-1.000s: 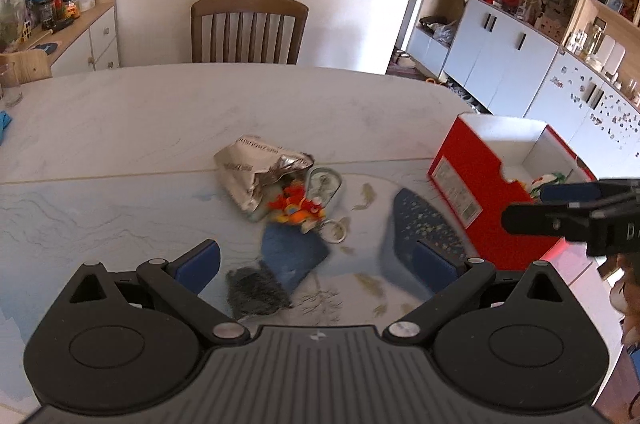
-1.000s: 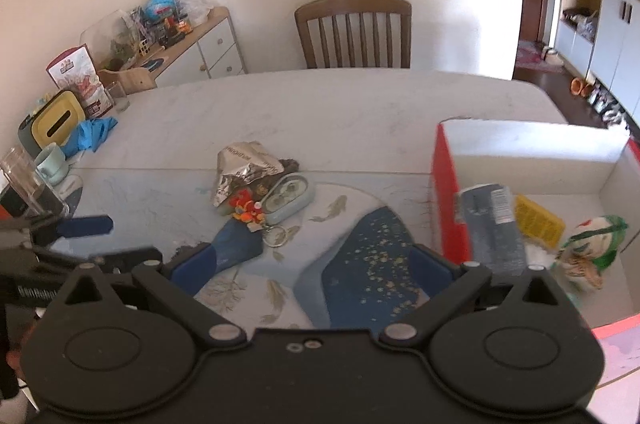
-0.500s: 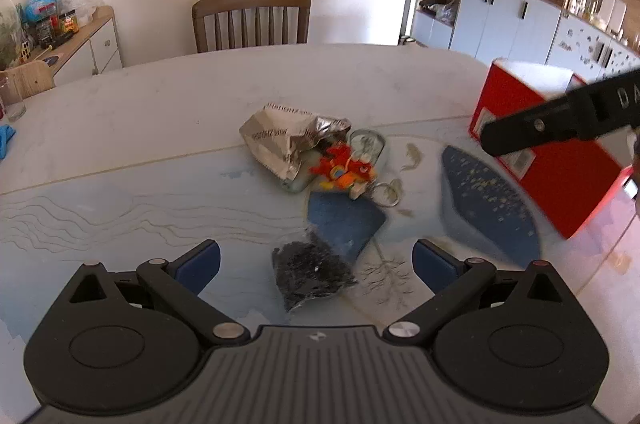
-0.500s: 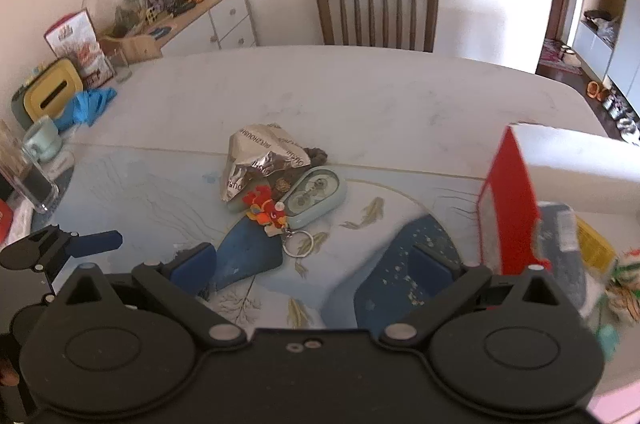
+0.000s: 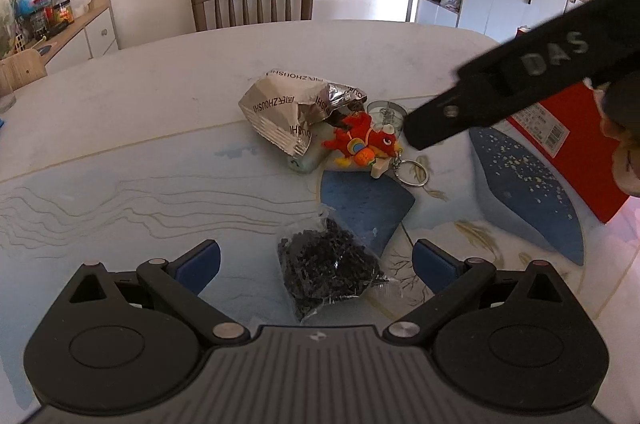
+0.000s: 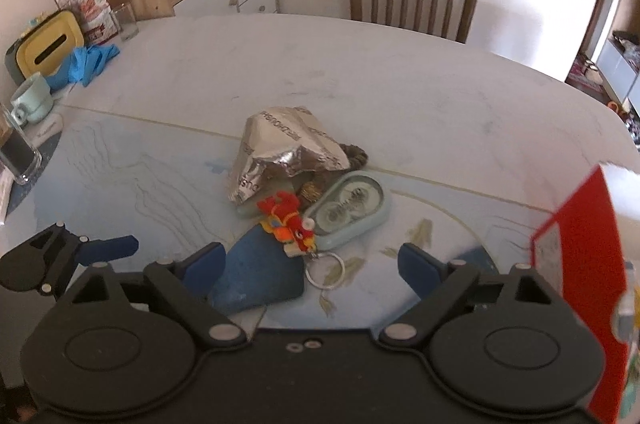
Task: Organize objects
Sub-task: 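Grasp the black granule bag with left tool while right grasps the red rooster keychain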
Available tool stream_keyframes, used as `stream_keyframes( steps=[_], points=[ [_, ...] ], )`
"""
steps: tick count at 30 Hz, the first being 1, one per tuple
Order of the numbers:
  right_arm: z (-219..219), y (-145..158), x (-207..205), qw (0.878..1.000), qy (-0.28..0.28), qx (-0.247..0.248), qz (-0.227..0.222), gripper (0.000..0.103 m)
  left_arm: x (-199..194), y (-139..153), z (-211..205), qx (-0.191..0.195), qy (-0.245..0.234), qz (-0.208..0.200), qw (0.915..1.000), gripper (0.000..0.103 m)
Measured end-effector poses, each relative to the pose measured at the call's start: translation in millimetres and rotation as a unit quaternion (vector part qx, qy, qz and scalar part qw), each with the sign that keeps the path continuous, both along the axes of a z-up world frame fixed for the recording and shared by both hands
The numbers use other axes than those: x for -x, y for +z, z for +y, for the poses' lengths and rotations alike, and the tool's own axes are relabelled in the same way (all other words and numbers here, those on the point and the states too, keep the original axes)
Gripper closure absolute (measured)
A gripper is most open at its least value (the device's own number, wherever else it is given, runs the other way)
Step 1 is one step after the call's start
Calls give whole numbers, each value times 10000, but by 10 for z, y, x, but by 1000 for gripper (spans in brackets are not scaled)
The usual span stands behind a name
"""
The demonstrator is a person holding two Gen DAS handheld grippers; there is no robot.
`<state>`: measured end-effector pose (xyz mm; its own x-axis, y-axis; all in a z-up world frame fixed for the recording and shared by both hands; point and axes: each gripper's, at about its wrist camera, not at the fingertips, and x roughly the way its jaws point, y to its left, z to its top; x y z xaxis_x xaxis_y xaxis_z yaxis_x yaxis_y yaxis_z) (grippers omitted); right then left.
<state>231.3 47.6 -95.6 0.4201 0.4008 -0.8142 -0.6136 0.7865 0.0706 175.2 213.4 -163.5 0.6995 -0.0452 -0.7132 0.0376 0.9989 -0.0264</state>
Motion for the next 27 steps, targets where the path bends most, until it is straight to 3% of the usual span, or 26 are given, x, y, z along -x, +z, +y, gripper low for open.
stream_keyframes(
  steps=[13, 19, 27],
  points=[
    [346, -238, -183, 9994, 152, 284, 131, 29, -56, -69, -19, 7, 90, -39, 10000, 1],
    [446, -296, -193, 9988, 231, 429, 82, 40, -67, -102, -17, -4, 136, -23, 9999, 8],
    [492, -335, -179, 9984, 301, 482, 44, 55, -40, -113, -45, -33, 84, -38, 10000, 32]
  ],
)
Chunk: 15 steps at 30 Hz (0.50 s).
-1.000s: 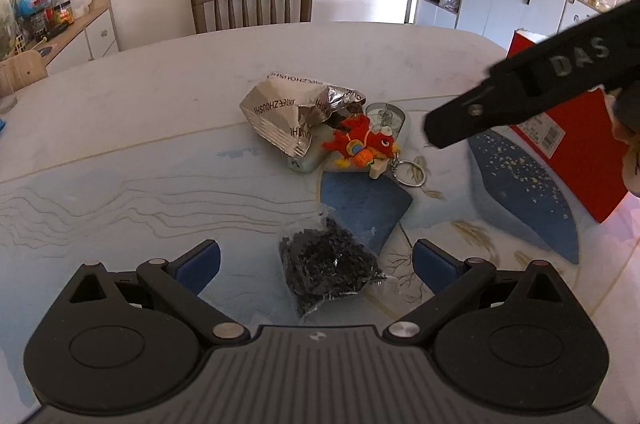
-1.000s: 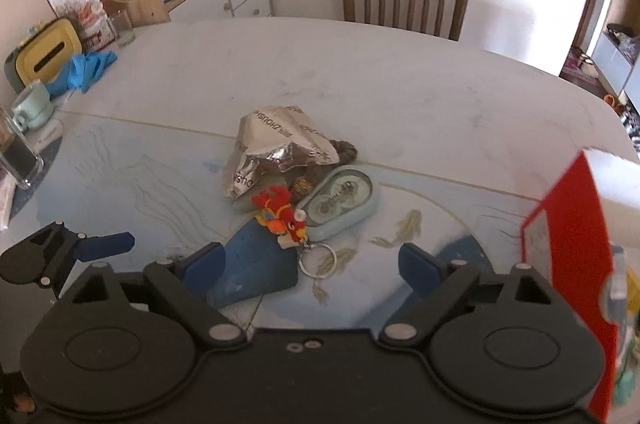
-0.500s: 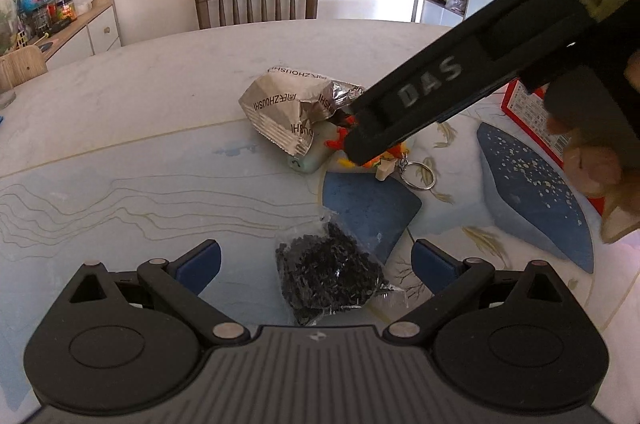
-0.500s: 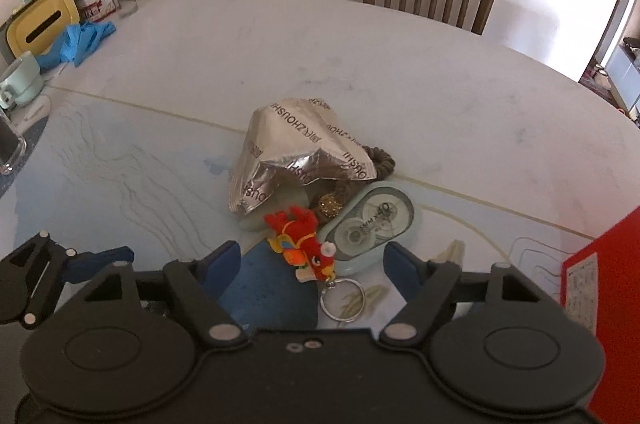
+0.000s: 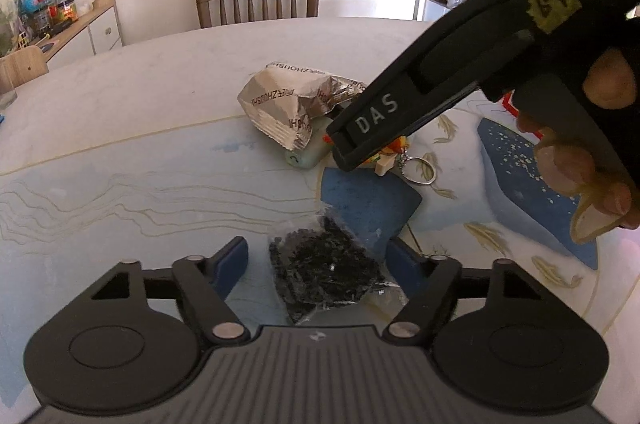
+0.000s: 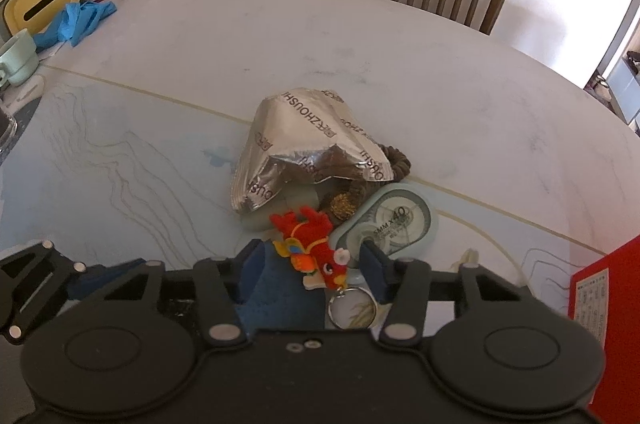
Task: Organize objects
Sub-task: 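Grasp the black granule bag with left tool while right grasps the red rooster keychain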
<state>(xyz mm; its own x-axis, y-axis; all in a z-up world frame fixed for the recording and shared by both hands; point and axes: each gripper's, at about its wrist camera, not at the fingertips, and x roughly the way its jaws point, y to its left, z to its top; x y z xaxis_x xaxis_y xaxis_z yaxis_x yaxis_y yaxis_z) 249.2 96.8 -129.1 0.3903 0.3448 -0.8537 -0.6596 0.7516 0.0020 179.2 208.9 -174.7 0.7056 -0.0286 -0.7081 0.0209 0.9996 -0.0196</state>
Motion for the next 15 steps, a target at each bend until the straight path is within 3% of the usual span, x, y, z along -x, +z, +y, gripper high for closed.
stream_keyframes(
  steps=[8, 15],
  points=[
    [-20, 11, 11, 10000, -8, 13, -46, 72, 7, 9, -21, -17, -8, -18, 10000, 52],
    [-57, 54, 54, 9999, 79, -59, 27, 86, 9, 45, -28, -50, -31, 48, 10000, 58]
  ],
)
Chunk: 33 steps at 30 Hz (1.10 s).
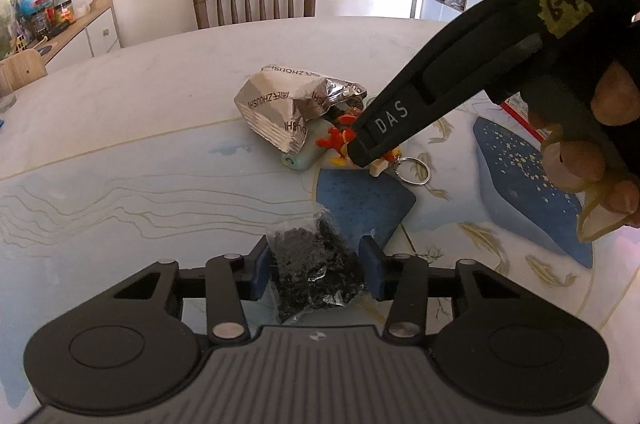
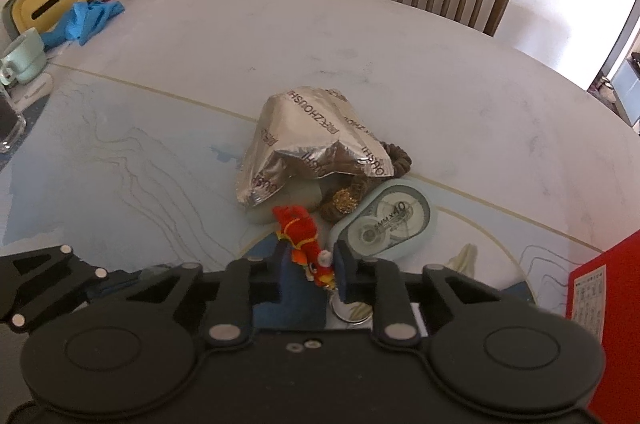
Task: Organize objects
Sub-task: 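Grasp the black granule bag with left tool while right grasps the red rooster keychain, then lift and carry the black bag and rooster keychain over the red box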
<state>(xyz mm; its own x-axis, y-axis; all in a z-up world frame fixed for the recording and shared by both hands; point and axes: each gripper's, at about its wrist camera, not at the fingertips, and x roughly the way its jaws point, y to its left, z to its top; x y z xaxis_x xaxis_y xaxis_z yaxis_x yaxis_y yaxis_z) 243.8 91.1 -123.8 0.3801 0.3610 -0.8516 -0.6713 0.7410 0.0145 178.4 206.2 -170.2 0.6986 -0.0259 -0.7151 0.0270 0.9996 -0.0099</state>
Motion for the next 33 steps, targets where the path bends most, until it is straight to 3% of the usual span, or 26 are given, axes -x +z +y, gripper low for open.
stream_keyframes(
  steps=[3, 16, 24, 33],
  points=[
    [-18, 31, 48, 10000, 49, -58, 24, 92, 12, 20, 9, 24, 24, 28, 10000, 60],
    [-282, 295, 283, 9980, -140, -597, 169, 92, 157, 271, 43, 207, 116, -3, 9997, 62],
    [-611, 573, 477, 9965, -312, -775, 92, 92, 250, 545, -48, 328, 100, -76, 9994, 62],
    [-1121, 919, 681, 9930, -525, -1055, 10, 92, 297, 932, -323, 557, -232, -129, 9981, 62]
  ],
)
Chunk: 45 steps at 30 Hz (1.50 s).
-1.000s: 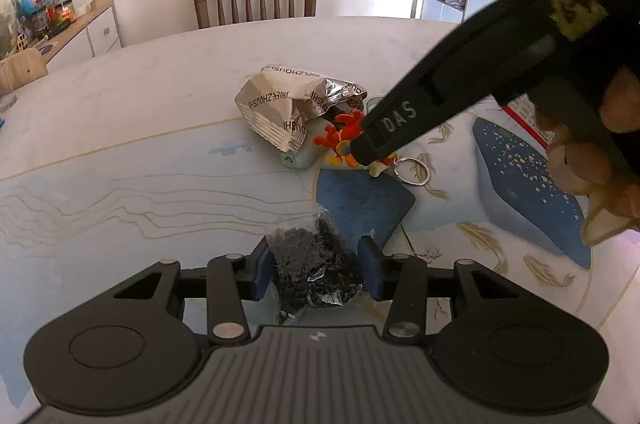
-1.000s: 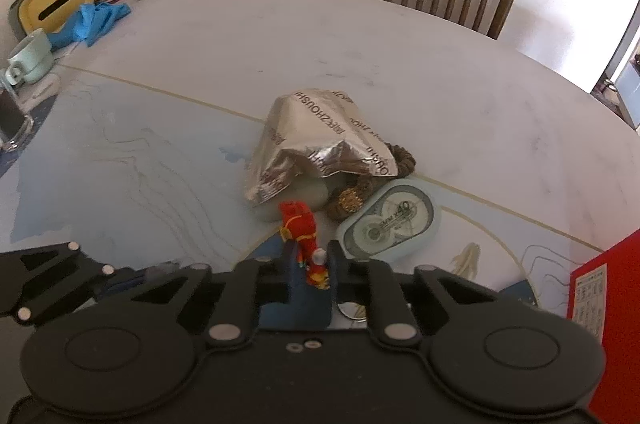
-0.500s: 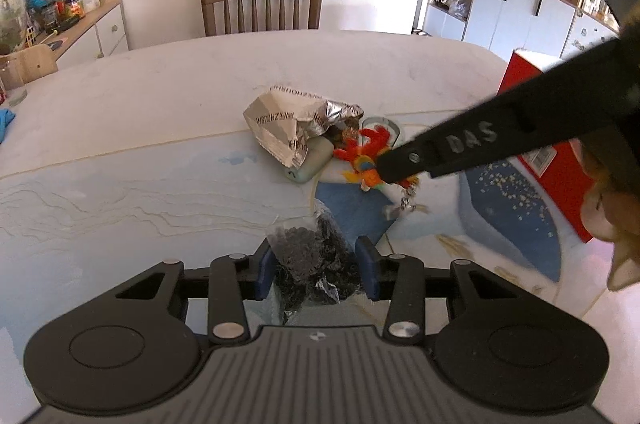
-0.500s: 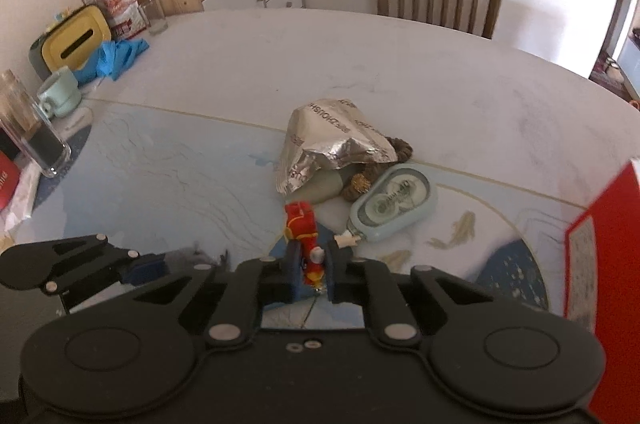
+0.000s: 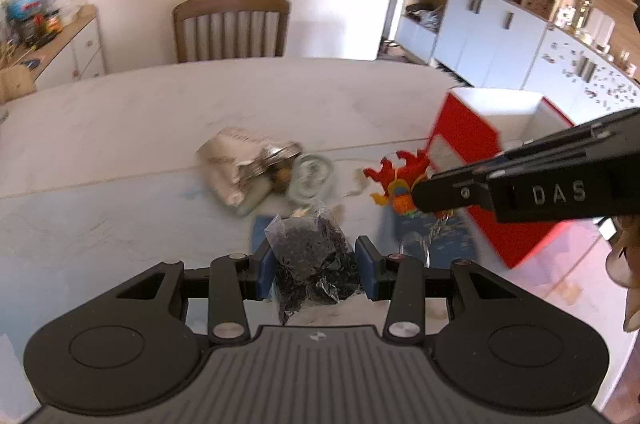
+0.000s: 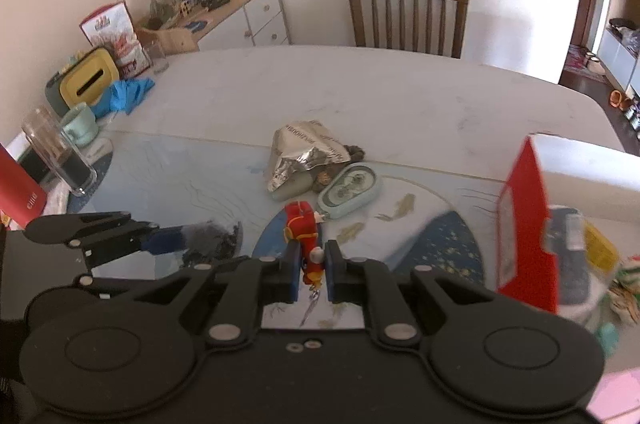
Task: Organize objects
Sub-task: 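Lift and carry the black bag and rooster keychain over the red box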
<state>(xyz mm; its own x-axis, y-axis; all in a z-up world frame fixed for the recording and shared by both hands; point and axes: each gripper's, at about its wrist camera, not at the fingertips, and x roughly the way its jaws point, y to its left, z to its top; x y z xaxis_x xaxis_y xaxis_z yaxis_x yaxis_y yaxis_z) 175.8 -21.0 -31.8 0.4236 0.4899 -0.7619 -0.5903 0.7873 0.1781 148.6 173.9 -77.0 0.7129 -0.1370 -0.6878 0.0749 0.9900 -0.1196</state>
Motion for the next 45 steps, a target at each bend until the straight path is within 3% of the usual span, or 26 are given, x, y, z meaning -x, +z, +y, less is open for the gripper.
stream_keyframes(
  steps=[11, 26, 35, 45],
  points=[
    [-690, 302, 49, 9984, -359, -327, -278, 92, -28, 420, -582, 11, -506, -229, 9985, 62],
    [-1637, 436, -175, 9949, -738, -440, -529, 92, -320, 662, -1506, -97, -933, -345, 9950, 62],
    [-2192, 369, -436, 9922, -1038, -352, -590, 92, -621, 671, -2033, -147, -1128, -266, 9932, 62],
    [-2765, 135, -744, 9894, -1361, -99, -491, 92, -993, 484, -2594, -410, -1373, -76, 9897, 62]
  ],
)
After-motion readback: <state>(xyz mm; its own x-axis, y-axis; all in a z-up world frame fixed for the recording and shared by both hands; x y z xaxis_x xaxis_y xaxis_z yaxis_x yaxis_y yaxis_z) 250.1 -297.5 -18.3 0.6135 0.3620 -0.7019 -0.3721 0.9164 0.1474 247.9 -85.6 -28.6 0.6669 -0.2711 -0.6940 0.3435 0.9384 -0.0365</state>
